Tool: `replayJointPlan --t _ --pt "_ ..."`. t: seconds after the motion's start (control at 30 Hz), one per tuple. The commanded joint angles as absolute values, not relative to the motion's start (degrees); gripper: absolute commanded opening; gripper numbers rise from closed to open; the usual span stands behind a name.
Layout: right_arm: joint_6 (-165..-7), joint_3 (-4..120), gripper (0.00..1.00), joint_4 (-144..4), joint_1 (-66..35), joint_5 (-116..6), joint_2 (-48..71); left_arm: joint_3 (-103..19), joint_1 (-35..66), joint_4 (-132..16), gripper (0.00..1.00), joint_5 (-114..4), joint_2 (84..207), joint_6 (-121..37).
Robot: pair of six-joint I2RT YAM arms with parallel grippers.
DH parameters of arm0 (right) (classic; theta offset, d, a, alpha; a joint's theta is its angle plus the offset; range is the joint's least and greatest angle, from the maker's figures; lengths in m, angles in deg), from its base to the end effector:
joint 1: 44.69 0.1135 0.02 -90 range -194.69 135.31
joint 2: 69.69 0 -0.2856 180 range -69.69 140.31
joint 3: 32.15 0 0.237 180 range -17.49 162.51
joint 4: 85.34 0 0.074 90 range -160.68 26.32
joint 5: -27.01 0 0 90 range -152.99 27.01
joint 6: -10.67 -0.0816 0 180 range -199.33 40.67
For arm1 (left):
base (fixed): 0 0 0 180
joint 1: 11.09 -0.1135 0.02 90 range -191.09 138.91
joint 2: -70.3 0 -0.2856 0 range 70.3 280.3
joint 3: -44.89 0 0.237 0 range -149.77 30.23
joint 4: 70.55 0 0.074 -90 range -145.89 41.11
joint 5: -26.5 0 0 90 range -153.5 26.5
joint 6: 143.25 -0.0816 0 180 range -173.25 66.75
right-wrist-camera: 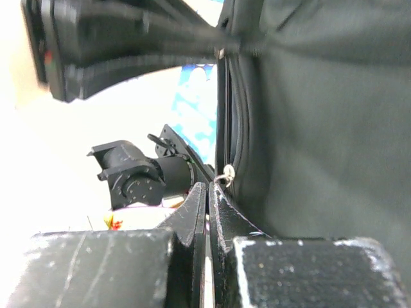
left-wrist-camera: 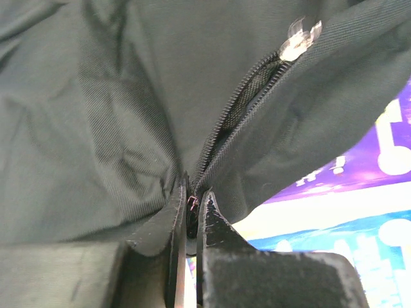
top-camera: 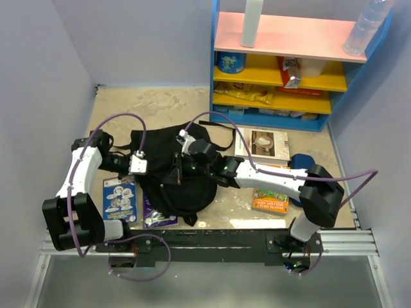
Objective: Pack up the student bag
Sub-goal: Unzip the student bag at the center of the board.
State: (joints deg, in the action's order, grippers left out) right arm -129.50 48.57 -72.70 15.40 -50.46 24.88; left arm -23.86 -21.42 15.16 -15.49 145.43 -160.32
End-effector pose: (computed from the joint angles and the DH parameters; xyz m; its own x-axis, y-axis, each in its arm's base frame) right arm 0.1893 0.3646 0.2729 -0.8666 -0.0031 -0.4990 -0.4332 0.5009 0.7493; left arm 0.1855 -0.0278 0.2347 0.1484 0.6771 -0.7208 0.9829 -0.0205 0.1832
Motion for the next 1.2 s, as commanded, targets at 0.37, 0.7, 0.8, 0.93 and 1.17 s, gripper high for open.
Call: replayJointPlan --t 0.37,0.7,0.8,0.93,1.17 --pt "-119.2 45.0 0.00 -61.8 17.8 -52.0 16.2 -30.9 -31.2 5.5 0.00 -9.1 147.6 -151.6" --pt "-115.7 44.0 0.00 -59.2 18.7 -55.3 15.2 -35.6 -31.5 17.6 0.73 -5.9 147.3 -157.6" --pt "-115.5 45.7 0.00 -59.7 19.1 -55.4 16.4 -37.7 -26.6 19.5 0.92 -4.0 142.9 -152.3" --pt "-115.3 48.1 0.00 -60.2 19.9 -55.1 18.6 -35.2 -18.0 19.4 0.96 -3.0 137.1 -150.6" --pt "-116.2 48.6 0.00 -60.6 20.3 -56.8 18.7 -30.1 -8.1 19.3 0.97 -2.0 139.7 -146.0"
